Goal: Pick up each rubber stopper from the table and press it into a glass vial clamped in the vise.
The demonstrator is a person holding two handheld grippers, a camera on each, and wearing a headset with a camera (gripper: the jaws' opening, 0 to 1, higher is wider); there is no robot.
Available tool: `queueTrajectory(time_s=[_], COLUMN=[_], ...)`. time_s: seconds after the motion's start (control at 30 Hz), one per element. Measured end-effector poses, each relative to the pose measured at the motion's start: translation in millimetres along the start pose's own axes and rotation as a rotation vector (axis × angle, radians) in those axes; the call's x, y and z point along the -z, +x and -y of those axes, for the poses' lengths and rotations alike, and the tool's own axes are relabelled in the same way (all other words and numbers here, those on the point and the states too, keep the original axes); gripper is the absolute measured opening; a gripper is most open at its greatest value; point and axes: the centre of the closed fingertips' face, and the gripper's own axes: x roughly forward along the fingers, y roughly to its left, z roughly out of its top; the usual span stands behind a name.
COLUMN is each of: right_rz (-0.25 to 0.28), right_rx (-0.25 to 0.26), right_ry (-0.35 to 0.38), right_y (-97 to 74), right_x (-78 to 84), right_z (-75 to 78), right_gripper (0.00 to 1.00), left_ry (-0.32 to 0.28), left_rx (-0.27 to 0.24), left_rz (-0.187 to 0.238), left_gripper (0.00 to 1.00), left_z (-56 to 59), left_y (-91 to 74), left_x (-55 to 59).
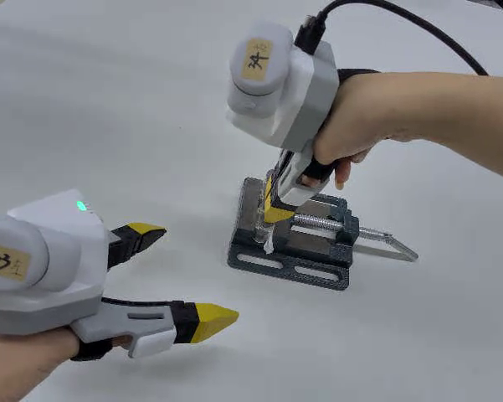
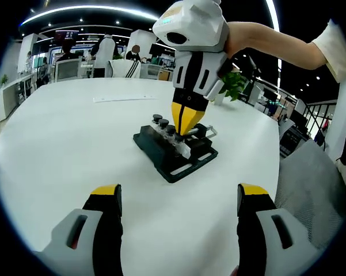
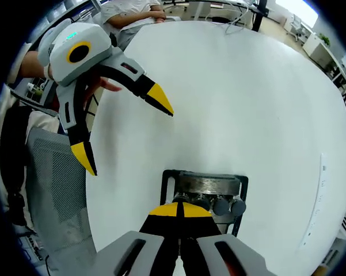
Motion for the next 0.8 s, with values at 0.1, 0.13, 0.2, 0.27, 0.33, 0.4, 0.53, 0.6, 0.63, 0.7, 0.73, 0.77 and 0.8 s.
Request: queueTrajectory(time_s=[0.1, 0.13, 0.2, 0.27, 0.33, 0.4, 0.53, 0.6, 0.63, 0.7, 0.73, 0.77, 0.8], right_rz=[-0.024, -0.021, -0.010, 0.003, 0.007, 0.013, 0.040, 0.048, 0.052, 0.058, 0.063, 0.073, 0.078], right_rx=[0.012, 0.011, 0.001, -0.004, -0.002, -0.001, -0.004, -0.008, -0.005, 0.006, 0.011, 0.019, 0.025], right_ry=[-0.036, -0.030, -0.023, -0.003, -0.004, 0.004, -0.006, 0.004, -0.015, -0.026, -0.030, -0.029, -0.029], right_y=[1.2, 1.3, 0.9, 0.6, 0.4, 0.8, -0.3, 0.2, 1.1, 0.5, 0.1, 0.7, 0.4], right_x=[-0.6, -0.7, 0.5, 1.0, 0.7, 0.3, 1.1, 0.2, -0.4, 2.4, 3.0, 1.9, 2.0], right_z=[0.8, 1.8, 2.1, 1.6, 0.2, 0.7, -0.4, 1.1, 2.3, -1.5, -2.0, -0.4, -0.5], right_gripper=[0.00, 0.00, 0.00, 0.00, 0.00, 0.00, 0.00, 0.00, 0.00, 0.00, 0.00, 0.00, 0.00], left_ry=[-0.001, 0.000, 0.002, 0.010, 0.012, 0.021, 0.027, 0.027, 0.028, 0.033, 0.033, 0.038, 0.039], left_rx=[-0.004, -0.007, -0.007, -0.007, -0.008, -0.010, -0.014, -0.015, -0.015, -0.015, -0.015, -0.014, -0.015], left_rz=[0.005, 0.008, 0.010, 0.015, 0.020, 0.027, 0.047, 0.057, 0.059, 0.066, 0.067, 0.069, 0.071], left_gripper=[0.81, 0.81, 0.81, 0.81, 0.81, 0.81, 0.81, 0.81, 0.81, 0.81, 0.80, 0.80, 0.81], left_z=[0.1, 0.4, 2.3, 3.6, 2.6, 0.2, -2.0, -1.4, -1.0, 0.1, 0.1, 0.7, 1.4], left_y=[-1.5, -2.0, -2.8, -3.7, -5.3, -6.9, -7.8, -8.9, -9.3, -10.0, -9.7, -9.8, -10.1], left_x=[-1.4, -2.1, -4.7, -7.1, -8.7, -11.2, -19.9, -25.8, -27.5, -30.8, -30.6, -31.5, -32.9])
